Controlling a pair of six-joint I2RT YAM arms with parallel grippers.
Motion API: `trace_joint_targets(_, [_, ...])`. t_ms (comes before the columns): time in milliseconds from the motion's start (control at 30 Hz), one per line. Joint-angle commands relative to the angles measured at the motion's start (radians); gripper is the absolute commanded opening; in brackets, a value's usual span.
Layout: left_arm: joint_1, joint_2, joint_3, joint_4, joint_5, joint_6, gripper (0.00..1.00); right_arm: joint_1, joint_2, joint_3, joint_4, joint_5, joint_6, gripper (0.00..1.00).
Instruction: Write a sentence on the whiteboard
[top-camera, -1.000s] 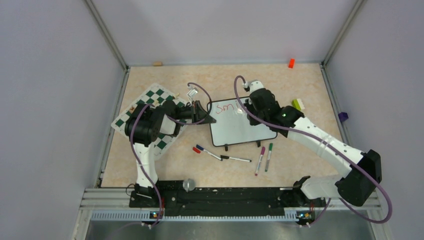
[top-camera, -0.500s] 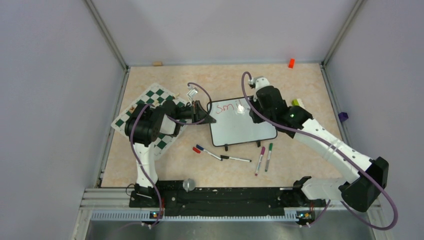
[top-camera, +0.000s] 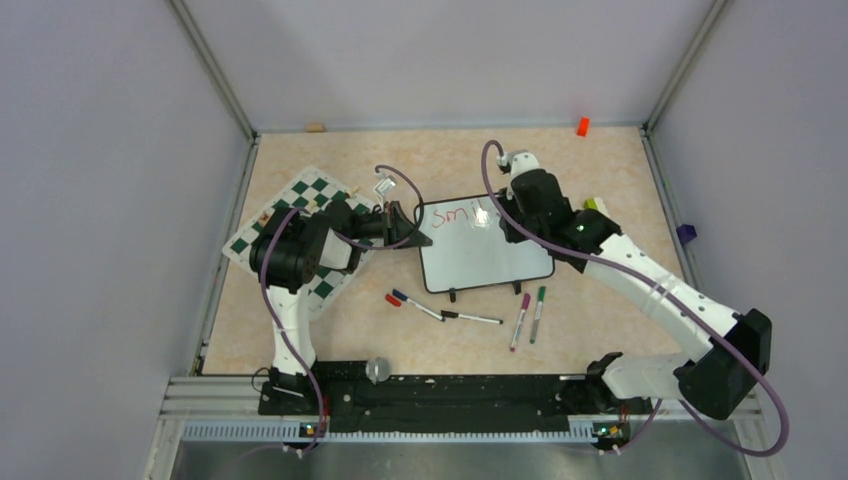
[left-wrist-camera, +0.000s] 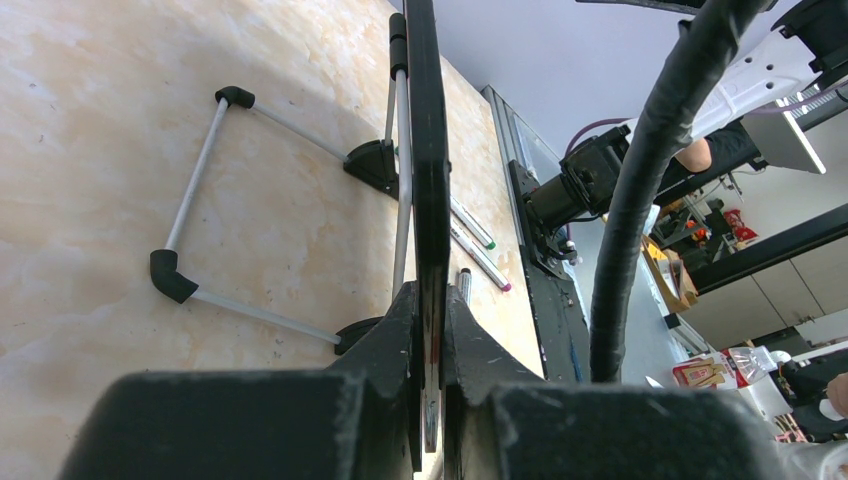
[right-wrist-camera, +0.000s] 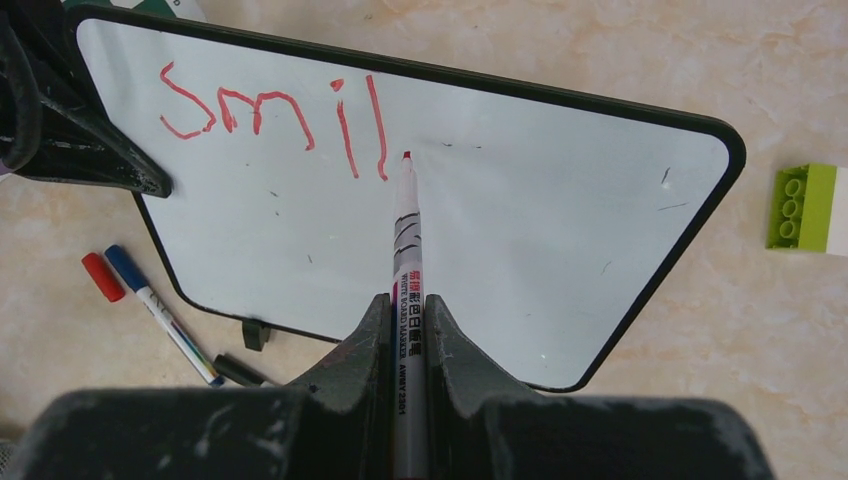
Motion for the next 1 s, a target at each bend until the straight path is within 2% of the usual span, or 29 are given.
trace_joint_targets(0, [-0.009,-0.011,0.002,0.075,0.057,-0.025,0.0,-0.01,0.017,0.041,0.05,0.005,-0.003,0.0])
trace_joint_targets(333, [-0.009,-0.01,0.004,0.075,0.057,-0.025,0.0,-0.01,0.046,0.032,0.057,-0.006,-0.007,0.0])
trace_joint_targets(967, [-0.01,-0.012,0.002,0.075,0.057,-0.025,0.0,-0.026,0.038,0.027,0.028,0.082,-0.001,0.0])
